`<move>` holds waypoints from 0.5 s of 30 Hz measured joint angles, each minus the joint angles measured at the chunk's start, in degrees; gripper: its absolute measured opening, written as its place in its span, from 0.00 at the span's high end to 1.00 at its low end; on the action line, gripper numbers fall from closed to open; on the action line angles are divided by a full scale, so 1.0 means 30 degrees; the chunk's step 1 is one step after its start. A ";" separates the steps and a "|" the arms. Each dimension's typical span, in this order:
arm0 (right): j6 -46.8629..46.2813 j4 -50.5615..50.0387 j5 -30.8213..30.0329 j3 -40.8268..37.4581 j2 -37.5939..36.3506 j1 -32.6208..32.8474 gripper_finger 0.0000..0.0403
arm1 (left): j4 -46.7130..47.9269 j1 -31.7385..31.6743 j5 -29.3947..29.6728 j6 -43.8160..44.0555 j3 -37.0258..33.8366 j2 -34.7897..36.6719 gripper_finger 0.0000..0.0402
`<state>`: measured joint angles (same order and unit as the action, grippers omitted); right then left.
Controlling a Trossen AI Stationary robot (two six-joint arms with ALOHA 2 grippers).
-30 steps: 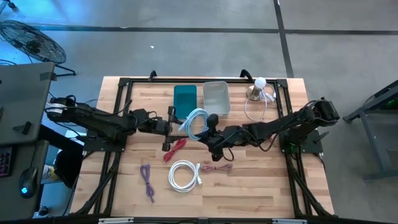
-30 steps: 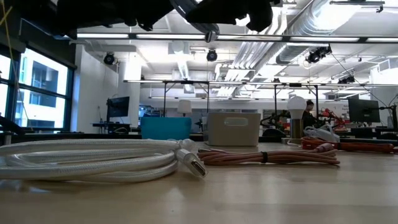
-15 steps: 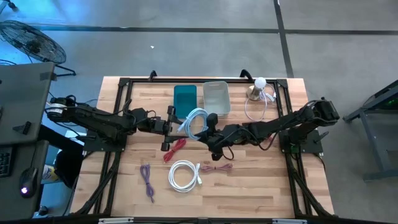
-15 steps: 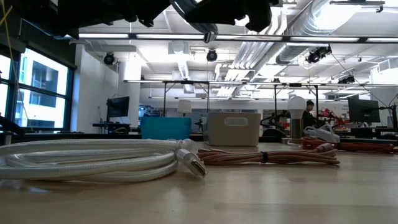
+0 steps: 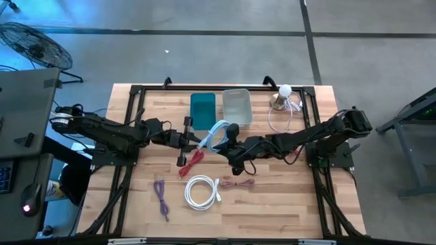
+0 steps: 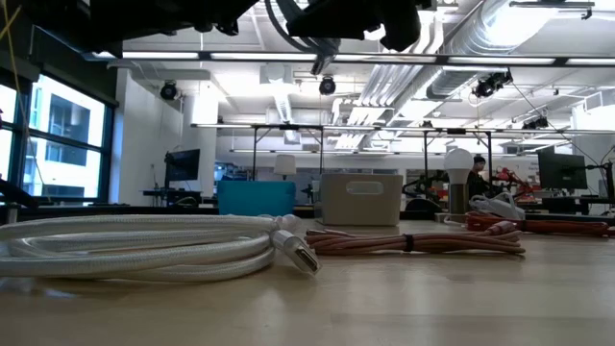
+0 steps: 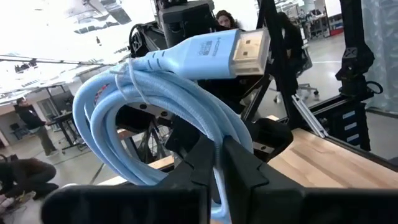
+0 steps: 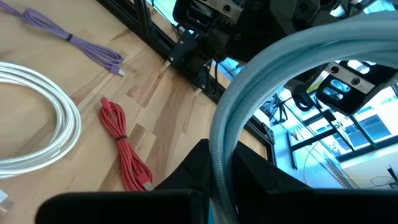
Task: Pick & Place USB Port
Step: Put the blue HDMI cable into the blue bin
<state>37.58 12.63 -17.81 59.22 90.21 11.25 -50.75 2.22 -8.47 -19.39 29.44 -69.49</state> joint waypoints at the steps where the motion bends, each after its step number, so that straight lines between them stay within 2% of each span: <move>1: -0.0007 -0.0006 -0.0026 0.0000 0.0000 0.0000 0.92 | 0.0003 -0.0002 -0.0005 -0.0045 0.0040 -0.0067 0.97; 12: -0.0528 -0.0168 -0.0455 -0.0007 0.0015 0.0000 0.92 | 0.0345 0.0007 0.0632 -0.0650 0.0083 -0.0089 0.99; 15: -0.0729 0.0008 -0.0514 -0.0007 0.0029 0.0000 0.82 | 0.0354 0.0013 0.0621 -0.0792 0.0097 -0.0089 0.99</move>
<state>35.39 12.65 -19.35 59.20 90.30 11.25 -49.69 2.26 -6.61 -21.77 29.74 -69.76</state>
